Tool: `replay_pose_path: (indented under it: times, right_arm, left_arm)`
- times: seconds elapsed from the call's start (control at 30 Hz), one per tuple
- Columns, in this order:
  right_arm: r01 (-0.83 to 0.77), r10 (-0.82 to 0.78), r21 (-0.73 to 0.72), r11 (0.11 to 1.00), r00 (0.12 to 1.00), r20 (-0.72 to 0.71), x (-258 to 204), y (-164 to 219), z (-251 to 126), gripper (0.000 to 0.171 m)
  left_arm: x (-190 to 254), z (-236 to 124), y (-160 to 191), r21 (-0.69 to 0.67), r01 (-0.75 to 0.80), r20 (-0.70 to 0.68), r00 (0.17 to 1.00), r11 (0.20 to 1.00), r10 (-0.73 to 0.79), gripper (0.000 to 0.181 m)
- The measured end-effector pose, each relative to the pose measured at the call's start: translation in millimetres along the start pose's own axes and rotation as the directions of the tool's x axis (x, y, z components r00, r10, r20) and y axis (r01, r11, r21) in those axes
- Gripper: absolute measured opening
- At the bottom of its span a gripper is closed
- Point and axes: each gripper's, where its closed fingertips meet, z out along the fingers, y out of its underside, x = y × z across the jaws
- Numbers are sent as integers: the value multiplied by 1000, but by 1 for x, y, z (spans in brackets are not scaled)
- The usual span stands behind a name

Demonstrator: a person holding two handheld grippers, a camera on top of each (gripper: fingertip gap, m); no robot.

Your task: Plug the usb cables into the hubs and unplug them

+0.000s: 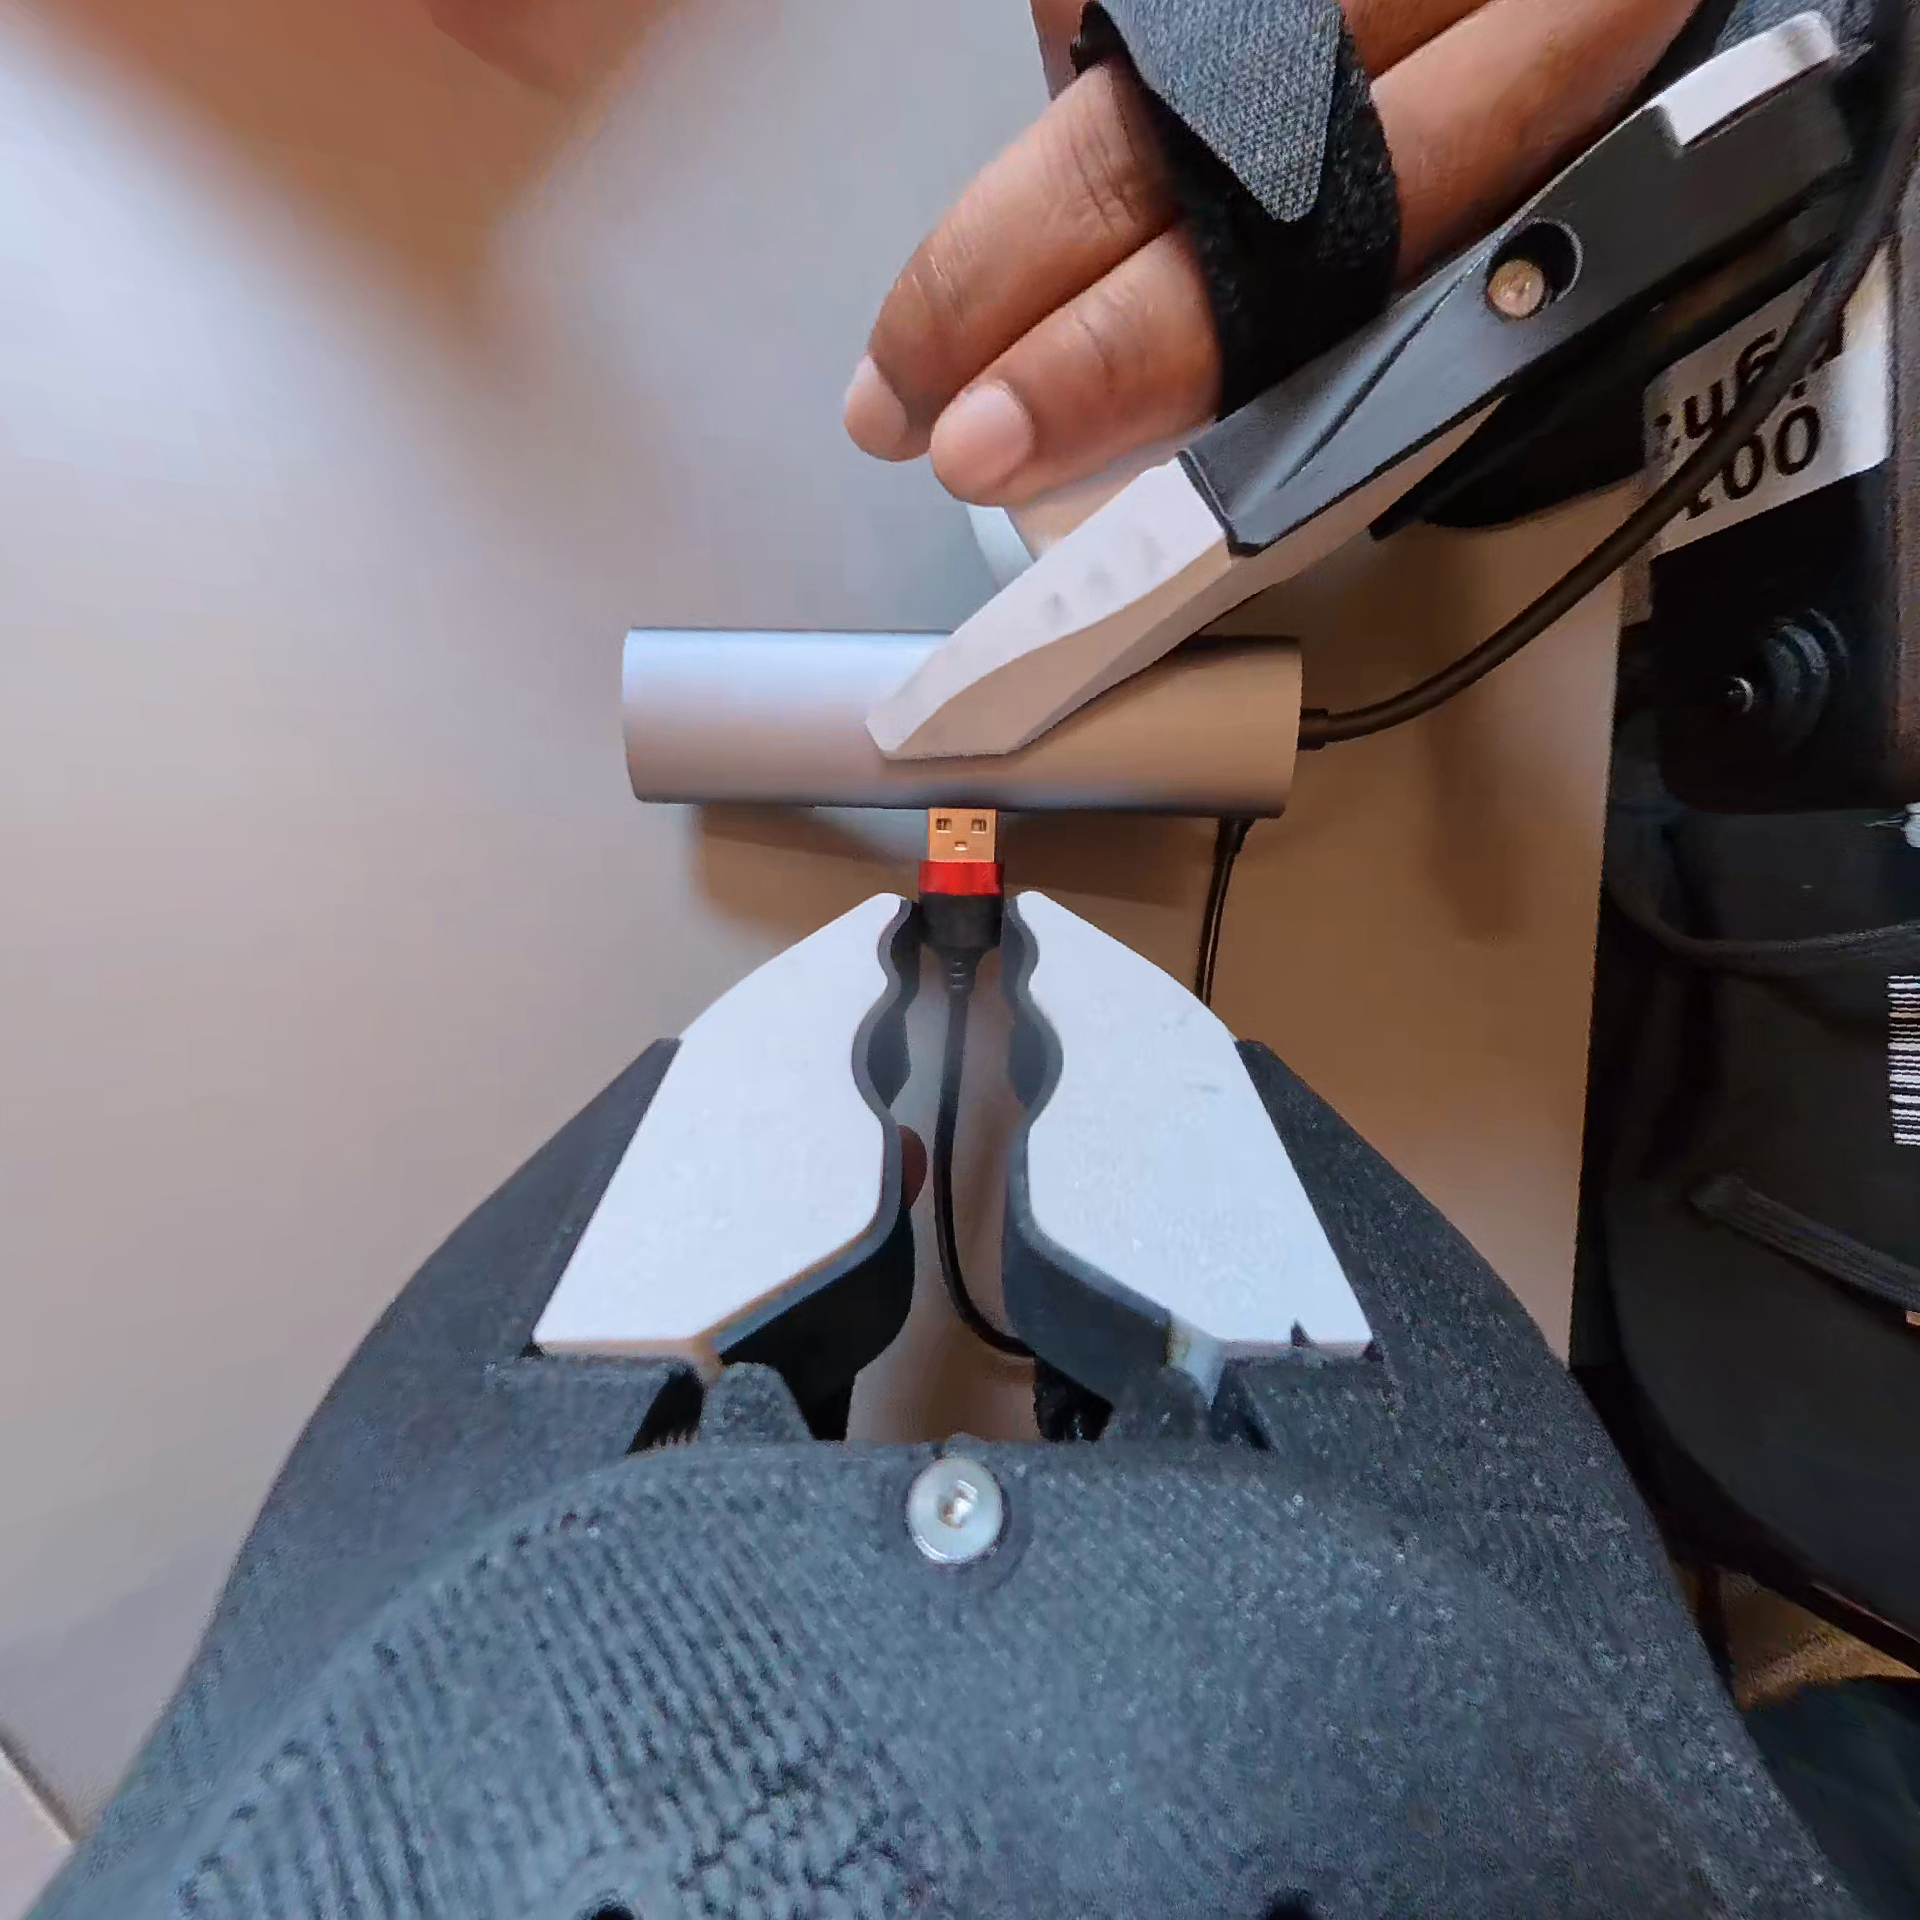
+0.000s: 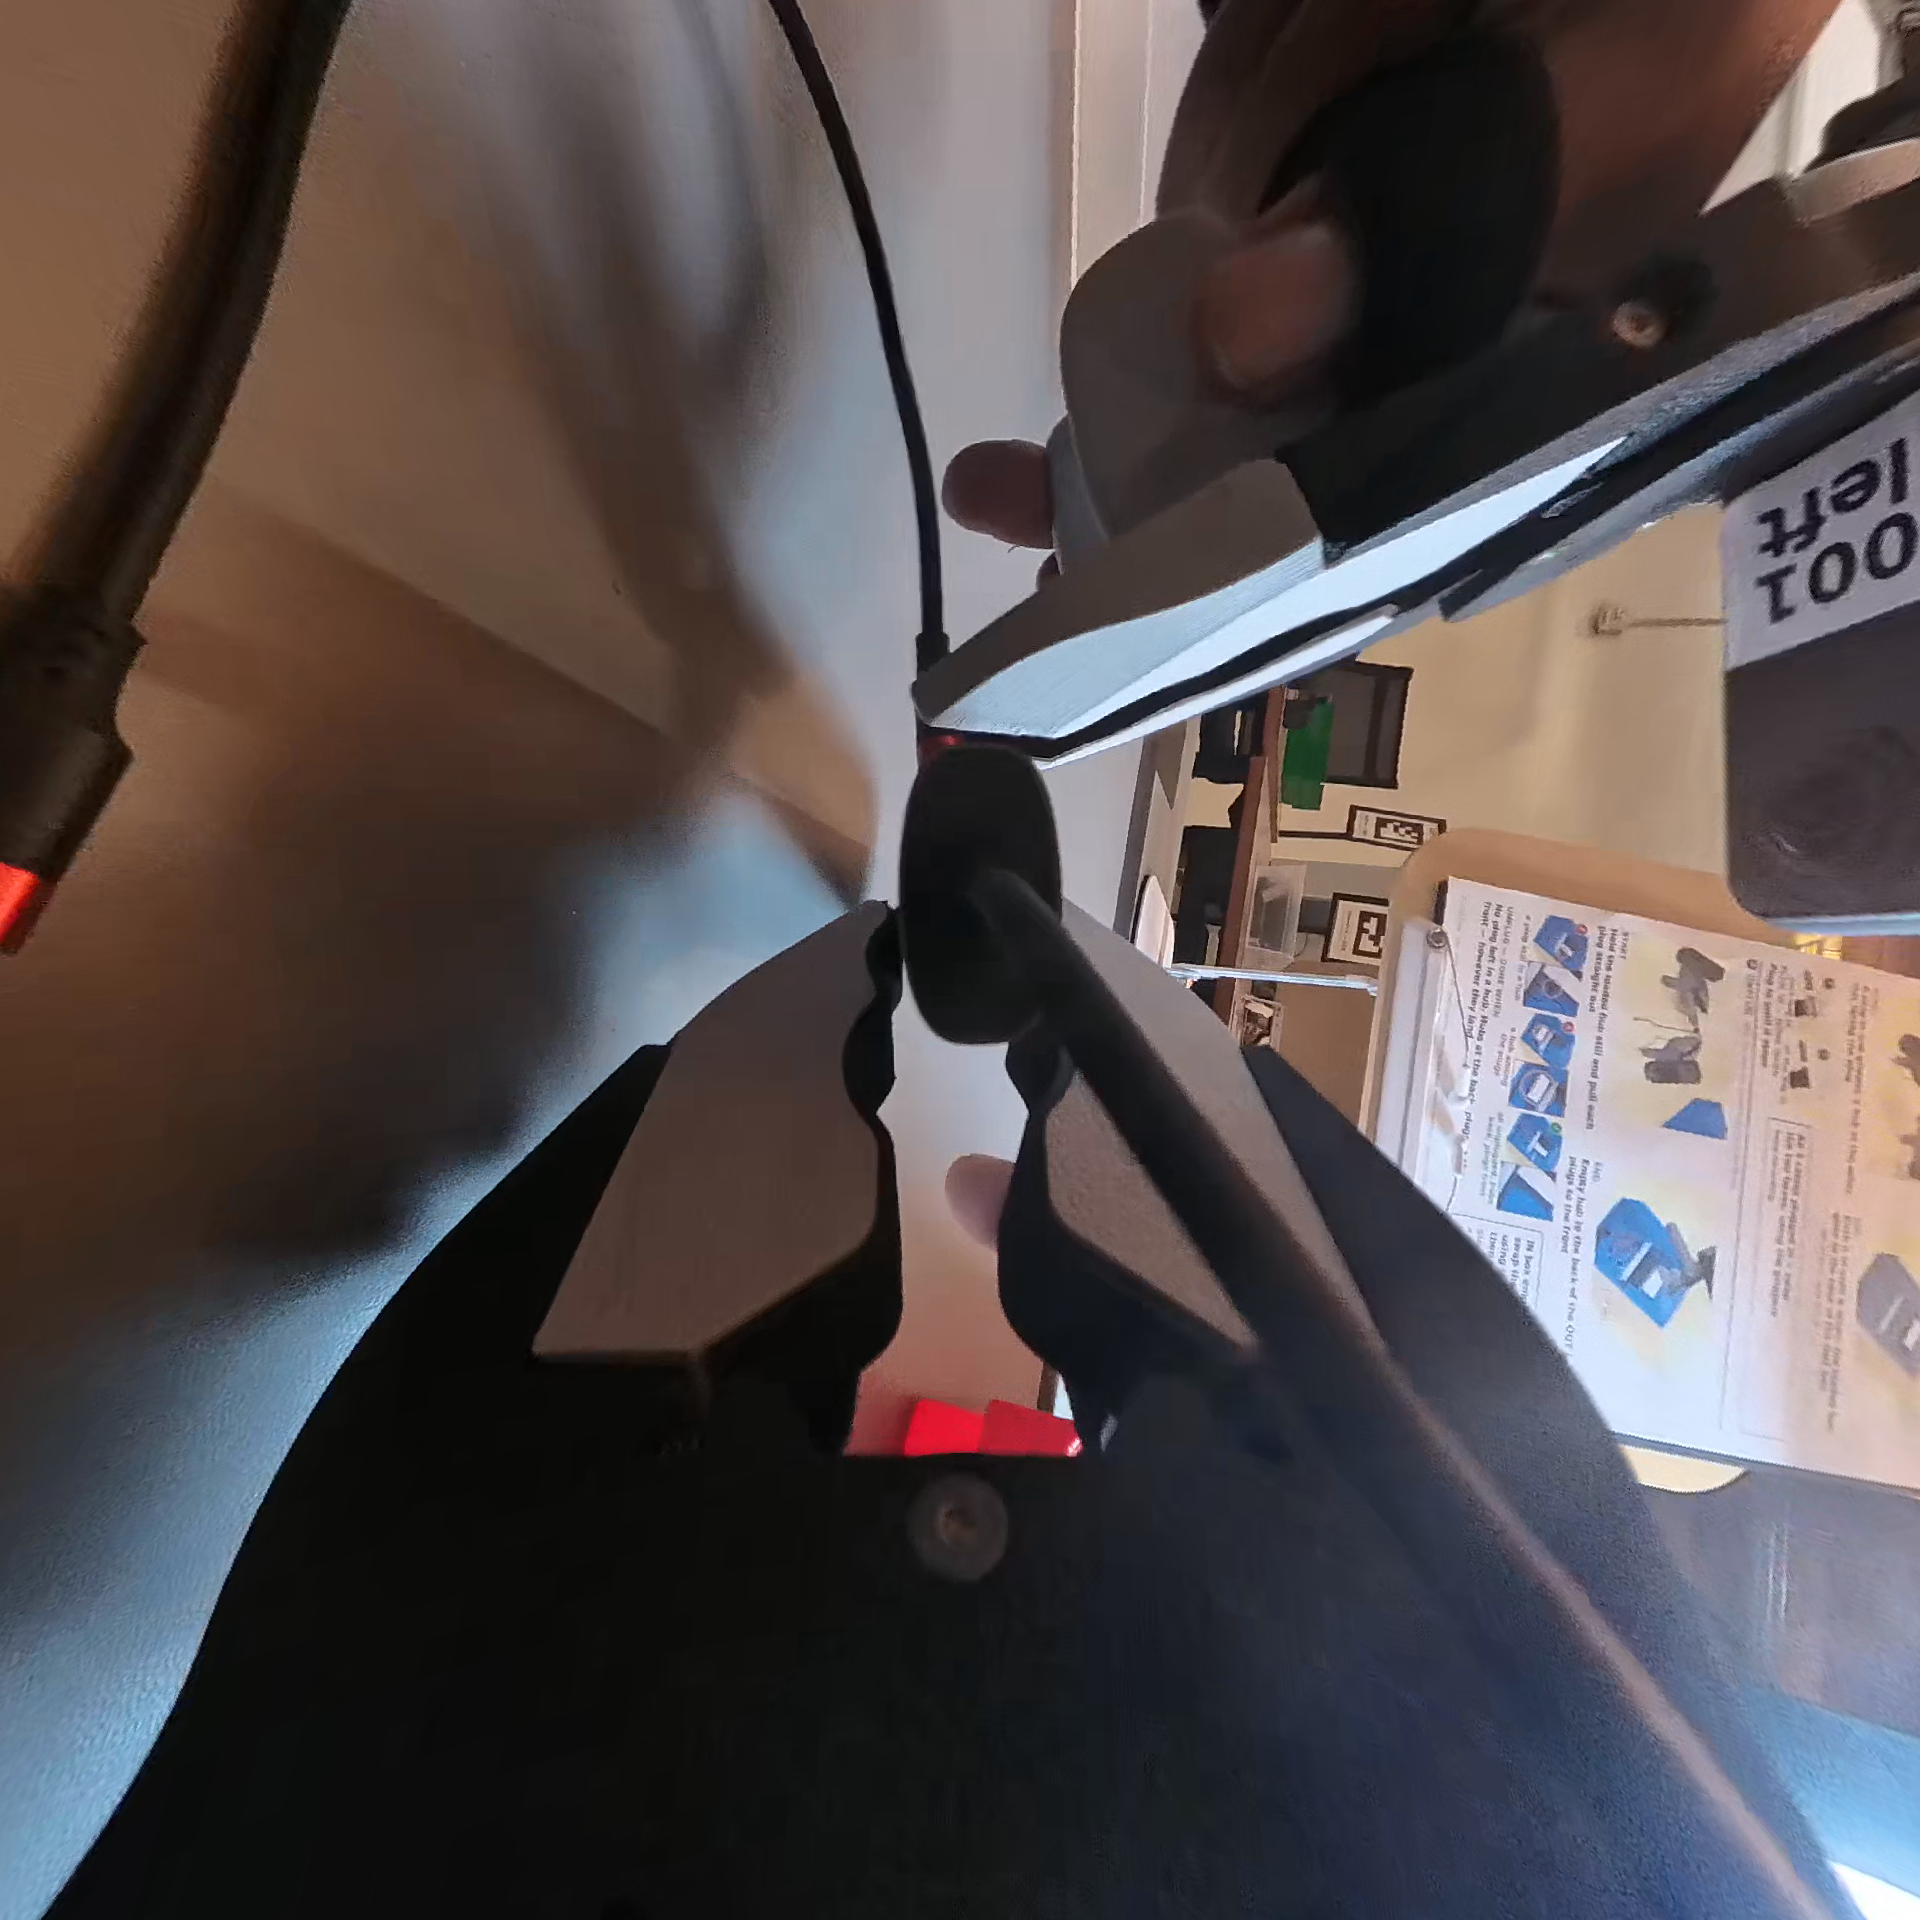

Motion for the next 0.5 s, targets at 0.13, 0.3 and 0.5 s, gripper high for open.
replay_pose_path:
  times: [0.13,0.3,0.5]
  right_arm:
    - [-22,20,57,998,999,39,-5,-7,-5,18]
    - [-46,42,65,997,998,51,-8,-10,-8,17]
    - [-165,161,53,985,984,75,-5,-20,-1,18]
  left_arm:
    - [9,-3,-2,44,-25,-63,998,999,28,14]
    - [19,3,-7,96,30,-142,990,995,-16,15]
    - [42,-9,-38,186,-89,-113,987,978,112,0]
